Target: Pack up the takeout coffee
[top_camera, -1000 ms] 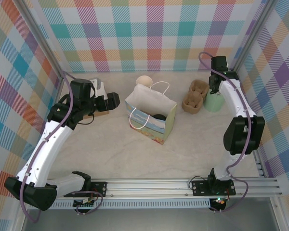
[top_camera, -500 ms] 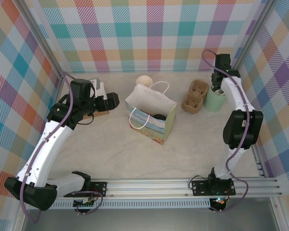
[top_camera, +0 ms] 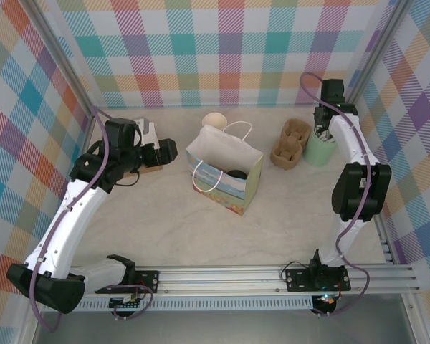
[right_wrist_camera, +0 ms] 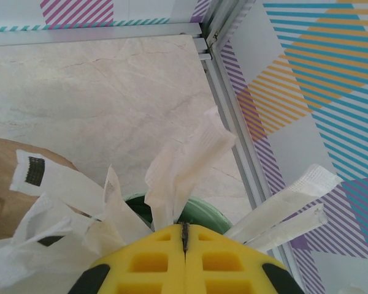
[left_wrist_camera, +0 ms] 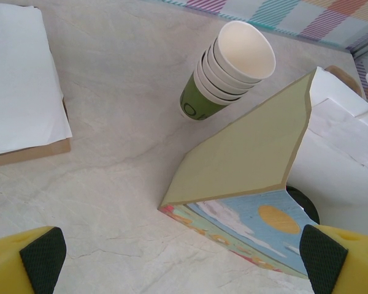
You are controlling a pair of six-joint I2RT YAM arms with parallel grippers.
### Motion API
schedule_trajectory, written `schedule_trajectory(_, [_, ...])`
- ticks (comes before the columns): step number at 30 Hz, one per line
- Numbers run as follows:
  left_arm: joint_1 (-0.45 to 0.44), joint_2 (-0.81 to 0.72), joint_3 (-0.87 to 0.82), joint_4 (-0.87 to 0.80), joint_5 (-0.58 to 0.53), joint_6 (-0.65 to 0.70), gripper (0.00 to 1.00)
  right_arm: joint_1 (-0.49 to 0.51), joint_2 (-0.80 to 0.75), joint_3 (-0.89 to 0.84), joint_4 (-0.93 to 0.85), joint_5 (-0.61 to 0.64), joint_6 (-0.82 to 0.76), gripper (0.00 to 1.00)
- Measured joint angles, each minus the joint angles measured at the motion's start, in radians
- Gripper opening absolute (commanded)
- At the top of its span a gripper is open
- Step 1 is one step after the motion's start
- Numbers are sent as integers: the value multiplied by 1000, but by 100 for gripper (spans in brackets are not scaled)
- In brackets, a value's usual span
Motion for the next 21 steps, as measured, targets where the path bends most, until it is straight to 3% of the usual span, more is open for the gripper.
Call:
schedule_trajectory(2, [0,0,0,0,0,0,100,0,-1,-6,9,0,-3,7])
schedule_trajectory(9, [0,13,1,0,1,0,100,-2,-14,-19,22,-9,-15,27])
schedule_trajectory(15, [0,15,1,0,4,0,100,-6,-46,-58,29,-40,-13,30])
schedule_trajectory(21, [0,23,1,0,8,0,100,-3,-181,-196,36,-71,9,33])
